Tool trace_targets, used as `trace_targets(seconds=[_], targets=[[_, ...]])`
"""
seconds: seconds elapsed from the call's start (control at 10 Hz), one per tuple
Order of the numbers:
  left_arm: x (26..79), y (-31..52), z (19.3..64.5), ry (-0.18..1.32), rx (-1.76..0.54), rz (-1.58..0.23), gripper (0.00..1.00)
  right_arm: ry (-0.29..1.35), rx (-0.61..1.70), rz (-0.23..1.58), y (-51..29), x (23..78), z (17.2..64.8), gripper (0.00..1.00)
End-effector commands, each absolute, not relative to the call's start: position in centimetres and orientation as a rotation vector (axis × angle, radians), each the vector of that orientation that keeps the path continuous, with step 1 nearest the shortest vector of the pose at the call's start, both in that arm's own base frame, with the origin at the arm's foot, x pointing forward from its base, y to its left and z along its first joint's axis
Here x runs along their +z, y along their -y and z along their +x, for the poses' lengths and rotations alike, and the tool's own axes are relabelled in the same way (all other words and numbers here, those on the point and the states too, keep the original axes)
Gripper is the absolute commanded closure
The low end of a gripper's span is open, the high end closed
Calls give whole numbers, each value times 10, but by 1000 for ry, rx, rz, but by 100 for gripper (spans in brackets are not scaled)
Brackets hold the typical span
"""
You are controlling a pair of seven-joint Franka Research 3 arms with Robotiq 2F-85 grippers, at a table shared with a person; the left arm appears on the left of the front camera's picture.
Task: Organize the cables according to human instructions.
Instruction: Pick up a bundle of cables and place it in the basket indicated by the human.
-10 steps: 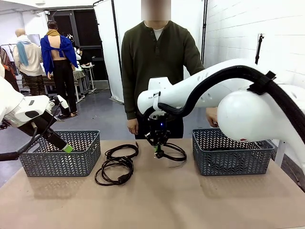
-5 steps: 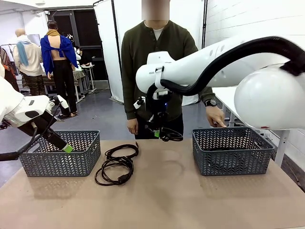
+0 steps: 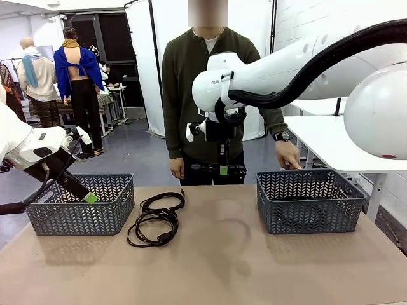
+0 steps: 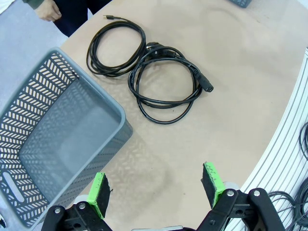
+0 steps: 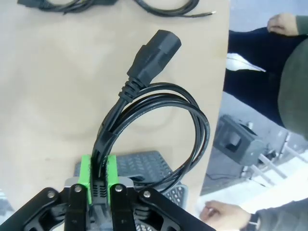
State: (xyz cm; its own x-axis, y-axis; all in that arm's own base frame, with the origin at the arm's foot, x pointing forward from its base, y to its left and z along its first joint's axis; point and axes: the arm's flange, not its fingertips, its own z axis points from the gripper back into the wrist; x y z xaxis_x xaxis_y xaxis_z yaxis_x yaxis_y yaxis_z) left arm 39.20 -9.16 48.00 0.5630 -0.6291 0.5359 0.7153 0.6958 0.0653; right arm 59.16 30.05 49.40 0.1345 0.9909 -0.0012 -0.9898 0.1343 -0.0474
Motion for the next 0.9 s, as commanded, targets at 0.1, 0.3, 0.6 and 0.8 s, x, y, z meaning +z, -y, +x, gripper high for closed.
trace_targets(seconds=[0.1, 0.3, 0.6, 0.8], targets=[[480, 90, 393, 563, -787, -185, 0, 41, 1404, -23, -305, 494, 596, 100], [480, 90, 393, 563, -787, -185, 0, 41, 1404, -23, -305, 494, 596, 100], [480, 90, 393, 563, -787, -185, 0, 34, 1423, -30, -304, 491, 593, 100], [480, 90, 393, 563, -787, -185, 0, 80, 1499, -76, -302, 506, 584, 100]])
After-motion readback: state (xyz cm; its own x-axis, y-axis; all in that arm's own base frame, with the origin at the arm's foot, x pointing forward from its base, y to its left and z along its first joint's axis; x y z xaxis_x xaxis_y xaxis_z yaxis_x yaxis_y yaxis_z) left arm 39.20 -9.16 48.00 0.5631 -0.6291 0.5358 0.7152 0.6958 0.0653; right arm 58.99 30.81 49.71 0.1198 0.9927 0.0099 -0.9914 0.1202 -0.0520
